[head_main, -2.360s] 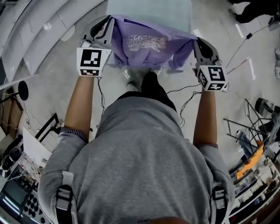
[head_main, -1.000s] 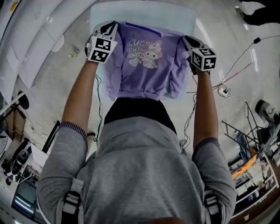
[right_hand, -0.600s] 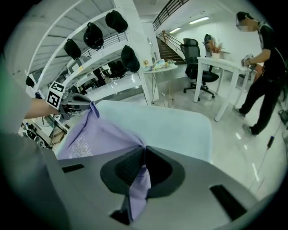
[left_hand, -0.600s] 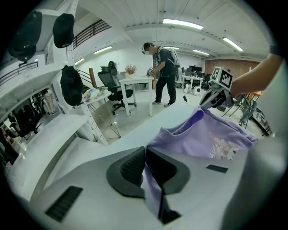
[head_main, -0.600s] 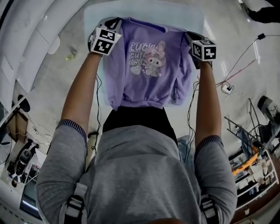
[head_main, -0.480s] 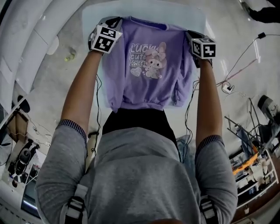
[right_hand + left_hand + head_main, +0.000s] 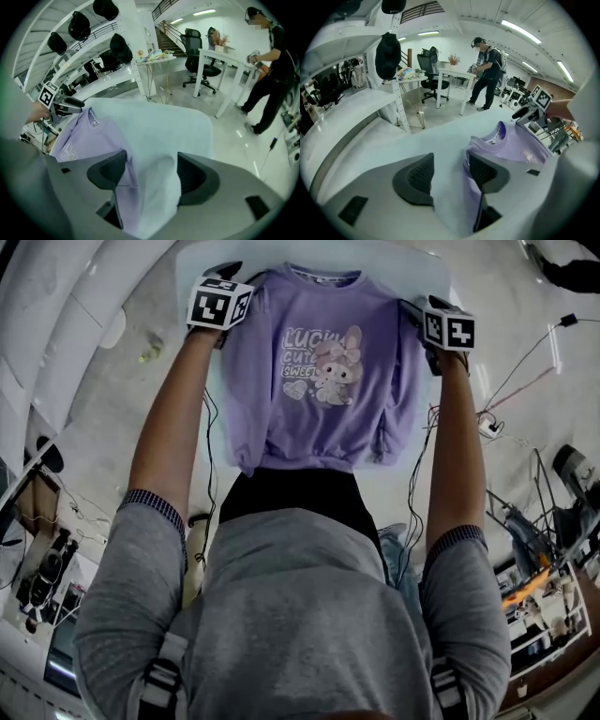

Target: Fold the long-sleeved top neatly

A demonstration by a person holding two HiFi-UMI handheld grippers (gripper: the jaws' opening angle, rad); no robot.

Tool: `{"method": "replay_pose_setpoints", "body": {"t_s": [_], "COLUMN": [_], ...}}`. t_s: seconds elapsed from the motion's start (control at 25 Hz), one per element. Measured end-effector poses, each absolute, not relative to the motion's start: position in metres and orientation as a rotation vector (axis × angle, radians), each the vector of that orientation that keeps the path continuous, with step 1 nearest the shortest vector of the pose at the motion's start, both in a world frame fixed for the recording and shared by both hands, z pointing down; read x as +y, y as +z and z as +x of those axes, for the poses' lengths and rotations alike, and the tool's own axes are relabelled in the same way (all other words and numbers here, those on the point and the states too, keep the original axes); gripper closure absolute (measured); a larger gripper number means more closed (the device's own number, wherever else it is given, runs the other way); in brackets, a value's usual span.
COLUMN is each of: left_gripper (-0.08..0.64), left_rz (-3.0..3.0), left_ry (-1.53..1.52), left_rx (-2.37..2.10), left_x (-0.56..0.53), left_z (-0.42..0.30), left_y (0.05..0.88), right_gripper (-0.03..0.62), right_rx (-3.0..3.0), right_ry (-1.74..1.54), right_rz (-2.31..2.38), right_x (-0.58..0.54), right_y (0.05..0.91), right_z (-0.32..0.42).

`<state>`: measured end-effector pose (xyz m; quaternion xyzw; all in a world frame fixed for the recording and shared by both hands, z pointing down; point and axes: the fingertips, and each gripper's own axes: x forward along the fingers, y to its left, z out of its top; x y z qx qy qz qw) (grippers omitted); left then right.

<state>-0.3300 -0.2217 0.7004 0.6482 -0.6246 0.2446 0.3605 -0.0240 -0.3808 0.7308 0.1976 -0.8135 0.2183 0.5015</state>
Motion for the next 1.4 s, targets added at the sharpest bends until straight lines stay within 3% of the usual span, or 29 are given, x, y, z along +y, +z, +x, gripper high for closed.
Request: {"method": "replay_pose_setpoints", "body": {"t_s": [0.16,0.36,1.0,1.4], "left_gripper": [0.267,0.267,0.267,0.284], "left_rz": [1.656,1.606,1.566,1.476], "left_ry": [0.616,0.589,0.589,0.708], "left_rx": [-1.639,-1.684,-1.724,-1.803], "left_x": [-0.205,-0.168,-0.099,-0.098], "left_z": [-0.340,-0.343,-0.243,-0.227], "left_y": [0.685,0.664,0.665,0.704], "right_gripper": [0.177,0.172,0.252,0.293], "right_rx": [-1.997,-2.054,-2.086,-2.100], "right_ry": [0.555,0.578,0.667,0.652], "right_rz": [0.466,0.481,0.468,0.486], "right_x": [-0.387,-0.388,-0.297,-0.281], "right_y": [0.711,0.679,0.694,0.712], "right_z": [-0.022,-0.010,0.051,0.060]}}
